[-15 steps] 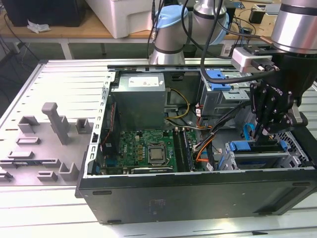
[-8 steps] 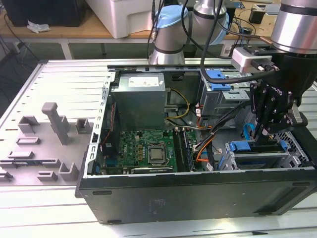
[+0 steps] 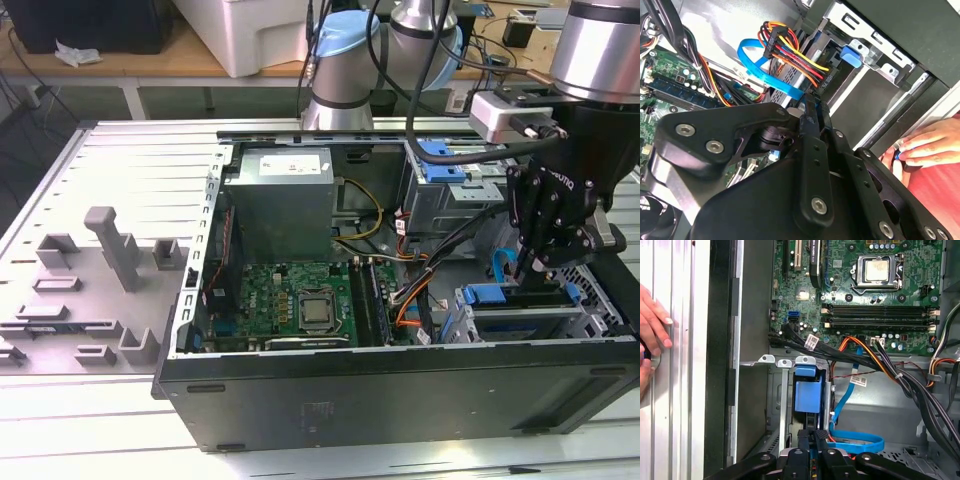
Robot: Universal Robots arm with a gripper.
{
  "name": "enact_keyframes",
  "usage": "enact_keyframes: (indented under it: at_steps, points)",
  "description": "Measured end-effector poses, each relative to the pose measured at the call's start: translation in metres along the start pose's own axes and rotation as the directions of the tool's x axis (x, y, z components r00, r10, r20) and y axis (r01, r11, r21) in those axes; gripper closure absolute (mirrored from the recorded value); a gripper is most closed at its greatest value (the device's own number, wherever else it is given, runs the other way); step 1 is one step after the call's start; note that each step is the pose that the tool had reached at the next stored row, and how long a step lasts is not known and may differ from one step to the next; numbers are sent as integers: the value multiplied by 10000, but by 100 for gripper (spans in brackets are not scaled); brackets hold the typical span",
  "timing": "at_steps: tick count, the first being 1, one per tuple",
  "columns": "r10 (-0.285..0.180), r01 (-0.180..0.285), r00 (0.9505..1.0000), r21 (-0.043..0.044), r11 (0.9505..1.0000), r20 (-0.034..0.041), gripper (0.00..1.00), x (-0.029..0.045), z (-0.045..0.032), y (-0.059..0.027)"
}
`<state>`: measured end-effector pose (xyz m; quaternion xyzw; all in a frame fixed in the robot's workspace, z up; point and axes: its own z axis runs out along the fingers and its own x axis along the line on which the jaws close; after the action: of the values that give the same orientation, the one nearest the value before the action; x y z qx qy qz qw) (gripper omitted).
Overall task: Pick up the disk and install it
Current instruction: 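Insert the second disk wire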
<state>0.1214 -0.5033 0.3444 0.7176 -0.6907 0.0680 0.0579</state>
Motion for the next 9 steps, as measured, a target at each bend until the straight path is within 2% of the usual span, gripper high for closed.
enact_keyframes:
  at_steps: [5,6,9]
  points:
    - [1,-1,10000,1,10000,1,84,16,3,1]
    - [7,-7,9996,18,10000,296,84,27,5,1]
    - [7,-8,9994,19,10000,339,84,35,15,2]
